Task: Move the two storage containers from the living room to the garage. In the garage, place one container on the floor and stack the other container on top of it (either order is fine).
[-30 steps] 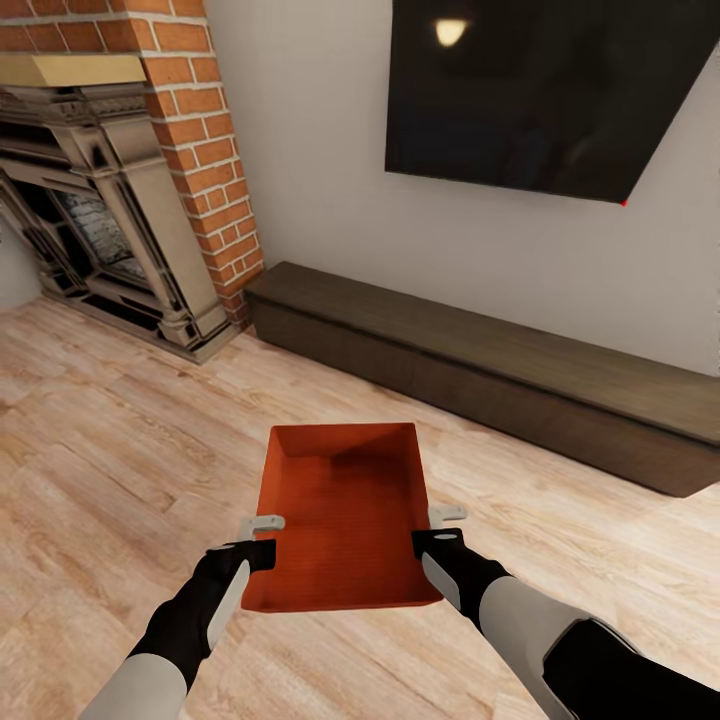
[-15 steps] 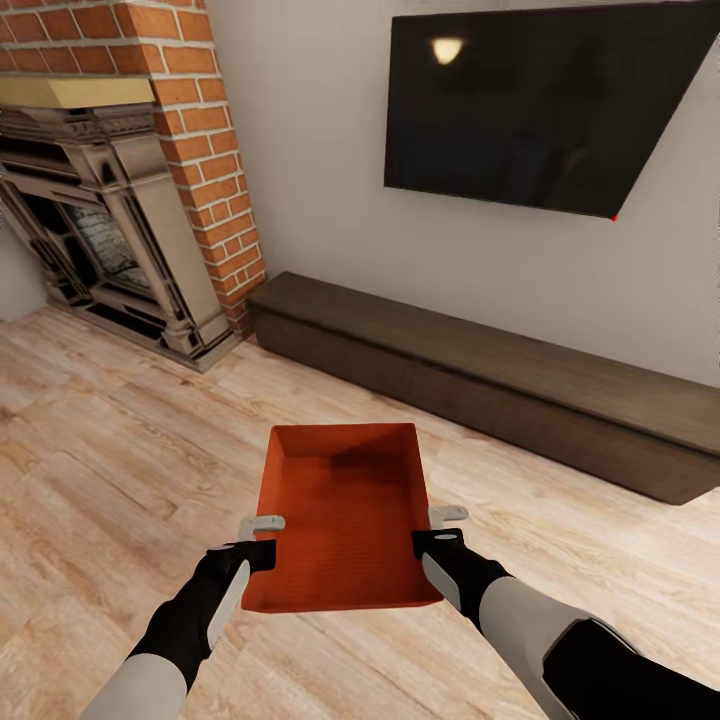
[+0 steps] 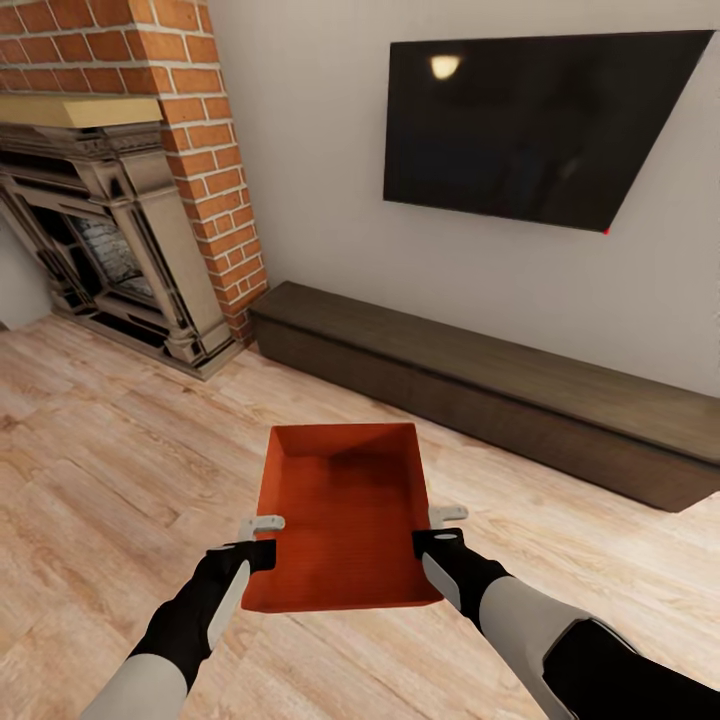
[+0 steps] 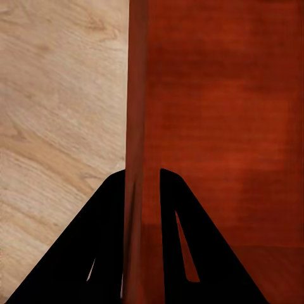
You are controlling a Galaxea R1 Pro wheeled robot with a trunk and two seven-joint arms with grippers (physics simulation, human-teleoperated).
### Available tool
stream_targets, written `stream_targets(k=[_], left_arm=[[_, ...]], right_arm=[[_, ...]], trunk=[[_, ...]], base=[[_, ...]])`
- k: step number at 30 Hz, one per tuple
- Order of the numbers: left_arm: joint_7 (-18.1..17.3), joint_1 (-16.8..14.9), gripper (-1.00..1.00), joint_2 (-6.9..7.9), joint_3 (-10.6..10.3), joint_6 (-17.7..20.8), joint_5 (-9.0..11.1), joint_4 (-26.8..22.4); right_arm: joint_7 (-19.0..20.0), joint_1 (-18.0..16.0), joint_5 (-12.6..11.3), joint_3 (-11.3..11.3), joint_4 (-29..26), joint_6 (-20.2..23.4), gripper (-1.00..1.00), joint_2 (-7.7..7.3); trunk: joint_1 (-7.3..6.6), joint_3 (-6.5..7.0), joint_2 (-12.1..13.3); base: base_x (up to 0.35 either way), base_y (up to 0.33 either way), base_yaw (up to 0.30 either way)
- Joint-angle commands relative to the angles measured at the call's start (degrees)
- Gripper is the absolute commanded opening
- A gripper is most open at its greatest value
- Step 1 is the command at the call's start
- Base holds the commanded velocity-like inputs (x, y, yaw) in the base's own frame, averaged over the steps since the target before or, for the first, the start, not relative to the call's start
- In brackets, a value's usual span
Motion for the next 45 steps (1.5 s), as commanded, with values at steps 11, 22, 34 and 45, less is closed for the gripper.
stream_targets(k=[11, 22, 34, 45], left_arm=[[0.82, -0.01, -1.00, 0.01, -0.16, 0.33, -0.47, 1.03], [0.82, -0.01, -1.00, -0.07, -0.20, 0.33, -0.52, 1.12], [0.81, 0.00, -1.00, -0.07, -0.21, 0.32, -0.52, 1.20], [0.74, -0.01, -1.00, -0.08, -0.21, 0.32, -0.54, 1.21]], right_arm=[[-0.19, -0.04, 0.00, 0.86, -0.69, 0.32, -1.00, 0.01], [-0.19, -0.04, 0.00, 0.86, -0.69, 0.32, -1.00, 0.02], [-0.19, -0.04, 0.00, 0.86, -0.69, 0.32, -1.00, 0.01], [-0.19, -0.04, 0.00, 0.86, -0.69, 0.32, -1.00, 0.02]], trunk=[[-2.41, 2.88, 4.38], [-4.83, 5.81, 8.80], [-7.46, 9.00, 13.61], [-9.88, 11.93, 18.02]], base=[[0.000, 0.000, 0.000], [0.000, 0.000, 0.000], [0.000, 0.000, 0.000], [0.000, 0.000, 0.000]])
